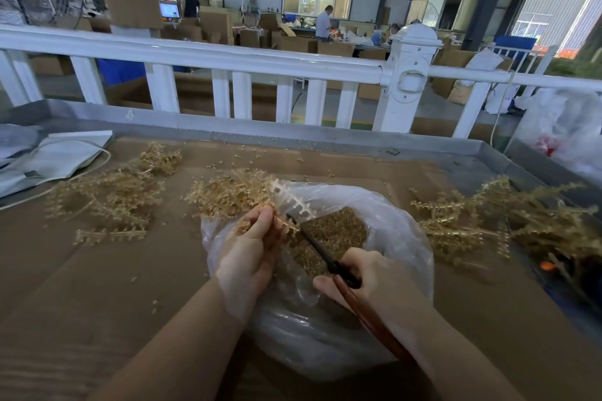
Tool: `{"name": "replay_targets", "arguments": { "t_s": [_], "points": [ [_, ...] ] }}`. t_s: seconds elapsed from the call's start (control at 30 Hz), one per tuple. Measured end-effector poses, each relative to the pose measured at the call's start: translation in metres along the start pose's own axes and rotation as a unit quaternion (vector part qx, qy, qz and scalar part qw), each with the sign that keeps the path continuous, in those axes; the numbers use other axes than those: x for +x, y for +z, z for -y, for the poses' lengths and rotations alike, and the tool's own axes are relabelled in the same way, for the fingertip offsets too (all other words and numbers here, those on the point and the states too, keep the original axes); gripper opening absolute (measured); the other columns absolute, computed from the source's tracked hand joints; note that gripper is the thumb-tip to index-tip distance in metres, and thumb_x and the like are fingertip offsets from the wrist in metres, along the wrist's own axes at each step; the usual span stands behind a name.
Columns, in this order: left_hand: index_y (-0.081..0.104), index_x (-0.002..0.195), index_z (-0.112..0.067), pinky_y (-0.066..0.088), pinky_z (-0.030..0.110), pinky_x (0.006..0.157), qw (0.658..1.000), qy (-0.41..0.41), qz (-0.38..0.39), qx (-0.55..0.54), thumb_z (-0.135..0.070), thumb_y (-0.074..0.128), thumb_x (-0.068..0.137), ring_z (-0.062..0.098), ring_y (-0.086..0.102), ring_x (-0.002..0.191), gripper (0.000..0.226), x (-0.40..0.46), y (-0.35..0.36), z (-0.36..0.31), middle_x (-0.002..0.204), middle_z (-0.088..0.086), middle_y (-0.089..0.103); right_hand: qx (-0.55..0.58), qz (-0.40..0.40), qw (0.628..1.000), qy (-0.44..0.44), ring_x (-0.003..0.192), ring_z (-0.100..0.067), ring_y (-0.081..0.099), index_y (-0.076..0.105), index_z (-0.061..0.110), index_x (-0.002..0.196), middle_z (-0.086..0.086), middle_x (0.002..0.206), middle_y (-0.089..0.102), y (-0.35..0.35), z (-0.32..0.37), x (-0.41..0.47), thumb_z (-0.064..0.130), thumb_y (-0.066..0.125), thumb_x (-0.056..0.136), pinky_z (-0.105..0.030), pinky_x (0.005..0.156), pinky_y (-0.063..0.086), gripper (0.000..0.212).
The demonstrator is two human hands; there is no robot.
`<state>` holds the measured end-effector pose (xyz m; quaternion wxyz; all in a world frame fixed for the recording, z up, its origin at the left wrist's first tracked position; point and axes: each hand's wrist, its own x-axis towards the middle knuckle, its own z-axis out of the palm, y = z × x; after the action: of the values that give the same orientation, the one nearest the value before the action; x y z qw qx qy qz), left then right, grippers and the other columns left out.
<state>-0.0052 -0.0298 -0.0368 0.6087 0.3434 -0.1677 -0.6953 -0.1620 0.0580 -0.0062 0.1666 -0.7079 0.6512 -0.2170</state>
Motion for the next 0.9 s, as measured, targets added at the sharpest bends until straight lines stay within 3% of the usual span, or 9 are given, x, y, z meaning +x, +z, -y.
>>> {"name": "replay_targets", "arguments": {
  "t_s": [0.17, 0.27, 0.37, 0.47, 0.6, 0.7, 0.8, 0.9],
  "points": [
    [0.060, 0.078, -0.010, 0.052, 0.019, 0.048, 0.999, -0.015, 0.022, 0.019, -0.004, 0.059, 0.087, 0.007, 0.062, 0.049, 0.011, 0.000, -0.001, 0.000, 0.056, 0.000, 0.062, 0.068, -0.027, 0.997, 0.002, 0.069, 0.003, 0.059, 0.053, 0.031, 0.080, 0.013, 0.073, 0.060, 0.002, 0.000, 0.000, 0.063, 0.059, 0.080, -0.012, 0.061, 0.044, 0.032],
    [0.061, 0.078, -0.009, 0.056, 0.022, 0.053, 0.999, -0.014, 0.020, 0.037, -0.004, 0.062, 0.084, 0.011, 0.063, 0.055, 0.008, 0.002, 0.000, 0.002, 0.062, 0.004, 0.064, 0.088, -0.042, 0.995, -0.004, 0.065, 0.007, 0.055, 0.051, 0.032, 0.077, 0.014, 0.067, 0.056, 0.003, 0.000, -0.002, 0.062, 0.060, 0.080, -0.011, 0.058, 0.039, 0.031],
    [0.062, 0.079, -0.009, 0.056, 0.026, 0.061, 0.999, -0.010, 0.020, 0.043, -0.005, 0.067, 0.075, 0.015, 0.062, 0.064, 0.008, 0.003, -0.001, 0.002, 0.070, 0.006, 0.063, 0.100, -0.038, 0.994, -0.011, 0.067, 0.003, 0.056, 0.052, 0.030, 0.077, 0.012, 0.068, 0.057, 0.003, 0.000, -0.002, 0.060, 0.061, 0.080, -0.014, 0.063, 0.042, 0.031],
    [0.062, 0.079, -0.008, 0.054, 0.026, 0.064, 0.998, -0.012, 0.025, 0.057, -0.011, 0.070, 0.063, 0.015, 0.060, 0.061, 0.018, 0.003, 0.000, 0.001, 0.069, 0.006, 0.063, 0.105, -0.038, 0.994, -0.016, 0.069, 0.002, 0.057, 0.052, 0.030, 0.077, 0.012, 0.069, 0.058, 0.003, 0.001, -0.004, 0.059, 0.062, 0.079, -0.015, 0.064, 0.042, 0.031],
    [0.061, 0.090, -0.002, 0.050, 0.019, 0.046, 0.998, -0.022, 0.032, 0.053, -0.002, 0.061, 0.082, 0.012, 0.061, 0.049, 0.008, 0.002, 0.000, 0.000, 0.061, 0.004, 0.065, 0.095, -0.041, 0.994, -0.018, 0.062, 0.002, 0.052, 0.046, 0.030, 0.074, 0.020, 0.063, 0.054, 0.004, 0.003, -0.007, 0.060, 0.061, 0.080, -0.016, 0.061, 0.039, 0.033],
    [0.060, 0.091, 0.003, 0.051, 0.018, 0.046, 0.998, -0.028, 0.033, 0.055, 0.005, 0.052, 0.089, 0.010, 0.062, 0.048, 0.008, 0.004, 0.000, 0.000, 0.058, 0.005, 0.064, 0.089, -0.026, 0.996, -0.013, 0.061, 0.000, 0.053, 0.047, 0.029, 0.079, 0.014, 0.065, 0.056, 0.004, 0.005, -0.007, 0.061, 0.058, 0.081, -0.018, 0.062, 0.041, 0.034],
    [0.059, 0.083, 0.002, 0.052, 0.018, 0.049, 0.997, -0.005, 0.044, 0.067, 0.008, 0.051, 0.087, 0.012, 0.061, 0.051, 0.011, 0.003, 0.000, 0.001, 0.057, 0.004, 0.063, 0.074, -0.015, 0.997, -0.007, 0.061, 0.007, 0.053, 0.044, 0.033, 0.078, 0.022, 0.064, 0.056, 0.003, 0.009, -0.006, 0.063, 0.055, 0.082, -0.013, 0.057, 0.037, 0.033],
    [0.060, 0.078, -0.002, 0.053, 0.017, 0.052, 0.995, 0.015, 0.059, 0.073, 0.003, 0.053, 0.085, 0.009, 0.062, 0.050, 0.011, -0.001, 0.002, 0.002, 0.055, 0.001, 0.065, 0.047, -0.016, 0.999, -0.003, 0.061, 0.005, 0.053, 0.040, 0.034, 0.078, 0.014, 0.065, 0.054, 0.005, 0.012, -0.006, 0.065, 0.053, 0.082, -0.012, 0.055, 0.037, 0.034]
  ]
}}
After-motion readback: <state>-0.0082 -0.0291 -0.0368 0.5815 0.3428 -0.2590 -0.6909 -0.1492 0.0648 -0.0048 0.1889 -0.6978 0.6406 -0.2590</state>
